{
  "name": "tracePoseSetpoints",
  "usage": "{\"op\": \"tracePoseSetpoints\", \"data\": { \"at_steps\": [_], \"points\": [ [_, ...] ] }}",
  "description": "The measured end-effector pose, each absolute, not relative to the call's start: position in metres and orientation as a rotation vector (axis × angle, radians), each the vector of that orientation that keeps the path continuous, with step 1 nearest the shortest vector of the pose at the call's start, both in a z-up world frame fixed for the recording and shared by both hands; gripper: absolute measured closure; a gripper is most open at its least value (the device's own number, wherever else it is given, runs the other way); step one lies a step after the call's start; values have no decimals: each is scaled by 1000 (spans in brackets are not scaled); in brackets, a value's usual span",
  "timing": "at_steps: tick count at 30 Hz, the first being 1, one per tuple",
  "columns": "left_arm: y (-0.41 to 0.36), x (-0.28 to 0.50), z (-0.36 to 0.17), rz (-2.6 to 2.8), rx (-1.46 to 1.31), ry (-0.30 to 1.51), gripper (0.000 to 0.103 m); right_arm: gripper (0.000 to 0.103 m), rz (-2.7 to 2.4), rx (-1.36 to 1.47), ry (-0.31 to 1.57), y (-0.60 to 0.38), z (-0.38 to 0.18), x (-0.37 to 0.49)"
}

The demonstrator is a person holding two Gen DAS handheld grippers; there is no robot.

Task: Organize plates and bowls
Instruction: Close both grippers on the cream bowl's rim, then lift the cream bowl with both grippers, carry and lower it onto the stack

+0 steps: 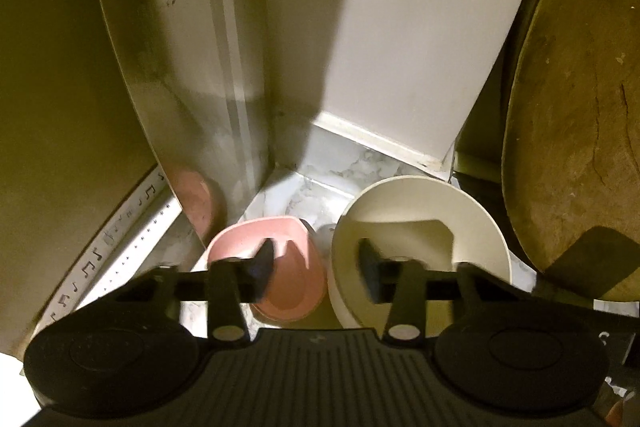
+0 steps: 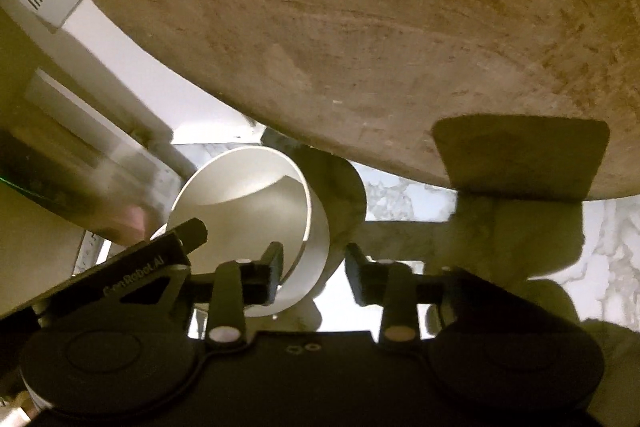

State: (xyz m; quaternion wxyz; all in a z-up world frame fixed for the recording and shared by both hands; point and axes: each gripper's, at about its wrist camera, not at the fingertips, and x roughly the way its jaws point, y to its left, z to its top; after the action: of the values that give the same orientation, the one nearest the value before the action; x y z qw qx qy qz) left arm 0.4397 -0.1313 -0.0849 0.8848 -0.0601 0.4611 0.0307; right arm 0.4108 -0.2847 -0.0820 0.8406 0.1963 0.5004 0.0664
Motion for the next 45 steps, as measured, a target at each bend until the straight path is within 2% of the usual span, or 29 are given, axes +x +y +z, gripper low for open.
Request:
{"op": "tracePoseSetpoints", "data": {
  "at_steps": [3,4,5,7,11,25,45],
  "points": [
    [-131,439,-85,64,-130,962,75,85,147,421,1054,-284,-80,412],
    [-132,439,-85,61,-125,965,79,89,147,421,1053,-284,-78,412],
    [-132,439,-85,58,-124,972,85,90,143,419,1050,-284,-77,412],
    [-133,437,-85,48,-128,982,89,91,138,413,1048,-284,-76,412],
    [-137,431,-85,28,-112,997,94,94,137,406,1047,-285,-75,409],
    [-135,383,-62,-36,-76,1043,94,98,155,329,1075,-287,-57,373],
    [-116,267,-8,-106,-42,1018,94,98,197,273,1037,-275,-6,259]
  ]
}}
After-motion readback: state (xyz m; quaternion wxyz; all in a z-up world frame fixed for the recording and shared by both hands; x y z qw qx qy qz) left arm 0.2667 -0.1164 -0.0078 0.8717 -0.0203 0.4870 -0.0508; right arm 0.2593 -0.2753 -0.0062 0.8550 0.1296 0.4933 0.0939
